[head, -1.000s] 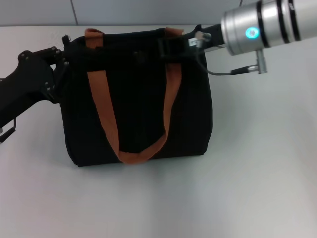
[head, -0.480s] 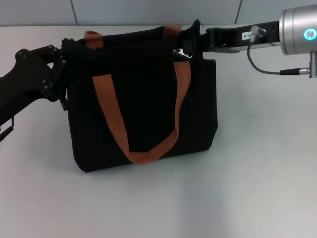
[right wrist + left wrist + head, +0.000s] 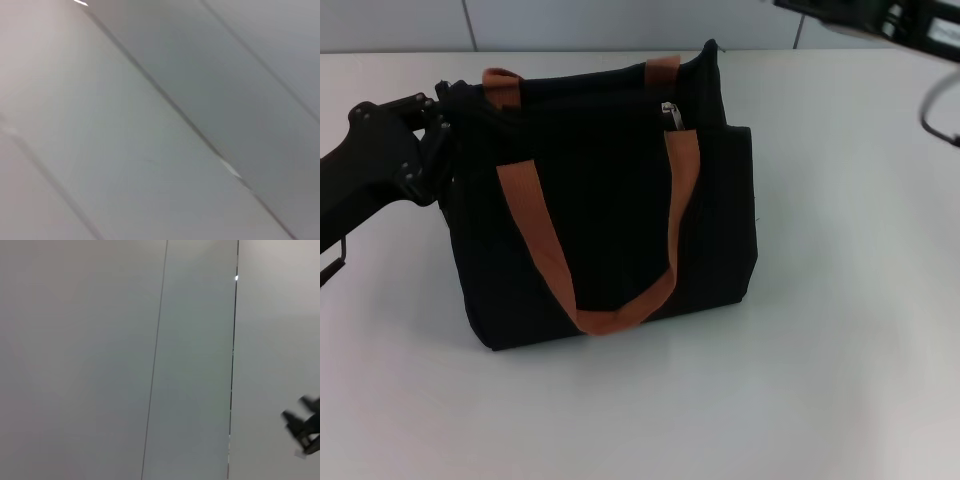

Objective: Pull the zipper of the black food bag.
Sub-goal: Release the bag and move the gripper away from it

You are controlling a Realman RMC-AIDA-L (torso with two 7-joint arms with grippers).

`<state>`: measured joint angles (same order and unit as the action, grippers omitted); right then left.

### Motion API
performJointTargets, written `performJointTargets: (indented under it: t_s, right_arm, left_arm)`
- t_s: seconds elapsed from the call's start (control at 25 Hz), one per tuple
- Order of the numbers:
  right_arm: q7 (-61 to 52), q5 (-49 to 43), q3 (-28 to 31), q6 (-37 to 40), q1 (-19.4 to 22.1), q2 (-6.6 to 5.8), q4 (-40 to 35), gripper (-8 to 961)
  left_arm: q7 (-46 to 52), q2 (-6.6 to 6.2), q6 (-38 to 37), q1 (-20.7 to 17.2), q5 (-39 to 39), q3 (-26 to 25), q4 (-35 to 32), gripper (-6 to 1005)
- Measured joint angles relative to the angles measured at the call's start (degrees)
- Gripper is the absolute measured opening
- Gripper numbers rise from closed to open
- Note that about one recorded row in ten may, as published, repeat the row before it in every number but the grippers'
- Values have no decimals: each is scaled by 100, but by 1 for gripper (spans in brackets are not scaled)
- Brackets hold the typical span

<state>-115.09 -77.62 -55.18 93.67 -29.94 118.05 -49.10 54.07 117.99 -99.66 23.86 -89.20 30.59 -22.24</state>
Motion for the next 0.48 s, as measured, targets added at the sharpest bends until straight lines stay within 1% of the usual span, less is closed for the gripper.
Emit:
performJointTargets:
  t_s: [0.08, 0.12, 0.16, 0.2, 0.24, 0.28, 0.32, 0.36, 0.4, 0.44, 0.48]
  right_arm:
    - [605, 46, 150, 657, -66, -89, 389, 120]
    - [966, 44, 191, 1022, -109, -160, 624, 151]
    - [1616, -3, 195, 1591, -157, -298, 992, 226]
    - [1616, -3, 195, 1591, -157, -298, 992, 301]
    - [1913, -54, 185, 1805, -167, -352, 1153, 376]
    - [2239, -147, 174, 1996, -157, -401, 1313, 416]
    - [2577, -316, 170, 2114, -116, -432, 1433, 457]
    - [3248, -767, 168, 2241, -8, -444, 1568, 497]
    - [3248, -767, 168, 2241, -8, -444, 1568, 538]
    - [3617, -1052, 170, 2245, 62, -420, 1601, 578]
    - [3903, -1293, 171, 2229, 129, -385, 1630, 595]
  left_arm:
    - [82, -16, 3, -9, -7, 0, 0, 13]
    - [134, -25, 3, -11, -14, 1, 0, 13]
    - [180, -34, 3, -11, -22, 5, 0, 12]
    - [221, -43, 2, -12, -29, 11, 0, 12]
    - [250, -52, 2, -12, -36, 21, -1, 12]
    - [279, -58, 1, -13, -44, 31, -2, 12]
    - [330, -66, 2, -12, -56, 47, -5, 12]
    - [365, -71, 4, -13, -66, 54, -6, 12]
    - [414, -79, 9, -13, -75, 60, -7, 12]
    - [473, -90, 15, -13, -78, 68, -8, 12]
    - [527, -100, 22, -13, -80, 73, -8, 12]
